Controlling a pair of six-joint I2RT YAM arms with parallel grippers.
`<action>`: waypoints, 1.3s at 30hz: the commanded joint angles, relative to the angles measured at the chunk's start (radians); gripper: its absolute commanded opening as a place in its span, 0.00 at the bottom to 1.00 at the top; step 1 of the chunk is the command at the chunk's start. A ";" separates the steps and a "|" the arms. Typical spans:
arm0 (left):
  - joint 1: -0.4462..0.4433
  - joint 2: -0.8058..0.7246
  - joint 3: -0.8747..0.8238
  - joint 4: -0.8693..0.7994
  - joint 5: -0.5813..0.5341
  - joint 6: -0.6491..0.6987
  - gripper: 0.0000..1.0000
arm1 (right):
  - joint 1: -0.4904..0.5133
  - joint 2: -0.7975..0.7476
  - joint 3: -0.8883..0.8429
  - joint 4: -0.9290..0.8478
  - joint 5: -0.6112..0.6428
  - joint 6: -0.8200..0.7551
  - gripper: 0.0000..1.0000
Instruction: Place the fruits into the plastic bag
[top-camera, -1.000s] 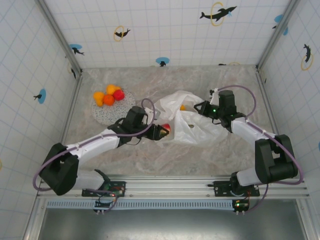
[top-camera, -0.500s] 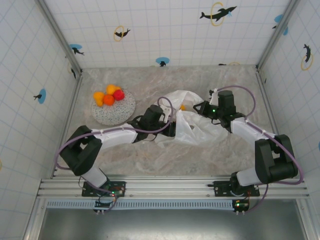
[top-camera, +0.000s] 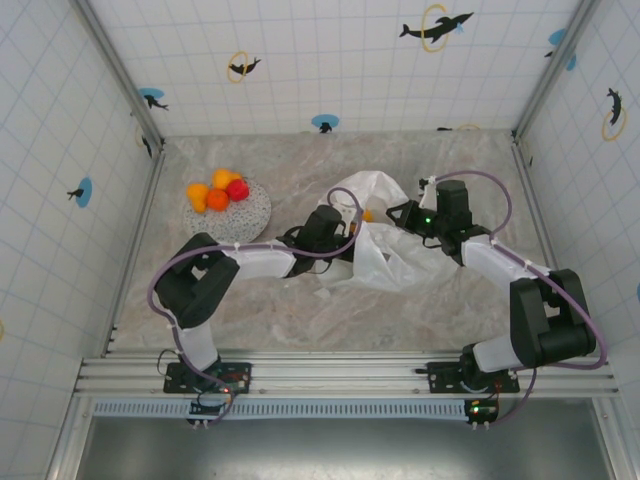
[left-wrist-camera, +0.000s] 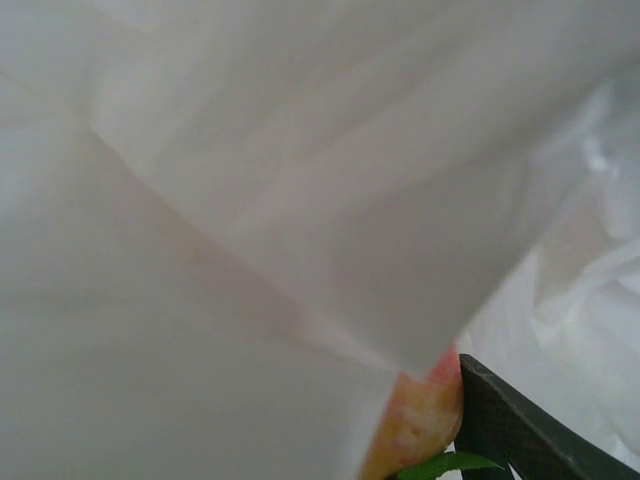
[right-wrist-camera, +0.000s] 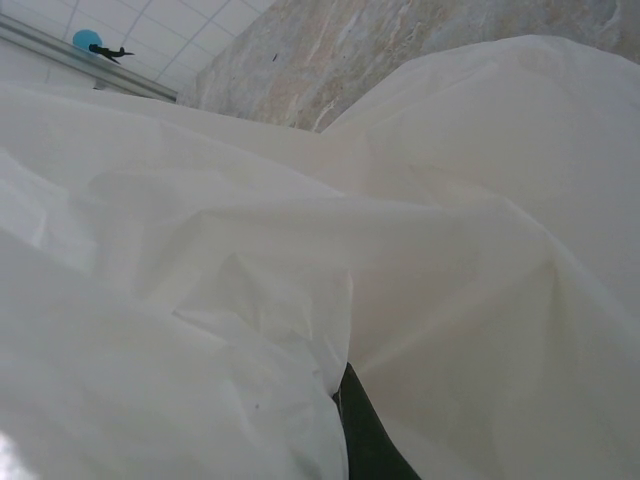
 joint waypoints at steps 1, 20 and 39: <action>-0.007 0.012 0.029 0.012 -0.009 0.003 0.68 | 0.005 -0.015 -0.007 0.019 0.007 -0.005 0.00; -0.006 -0.052 0.011 -0.035 -0.079 0.041 0.86 | -0.001 -0.023 -0.013 0.009 0.009 -0.015 0.00; 0.006 -0.120 -0.041 -0.092 -0.128 0.080 0.96 | -0.011 -0.027 -0.015 -0.001 0.006 -0.023 0.00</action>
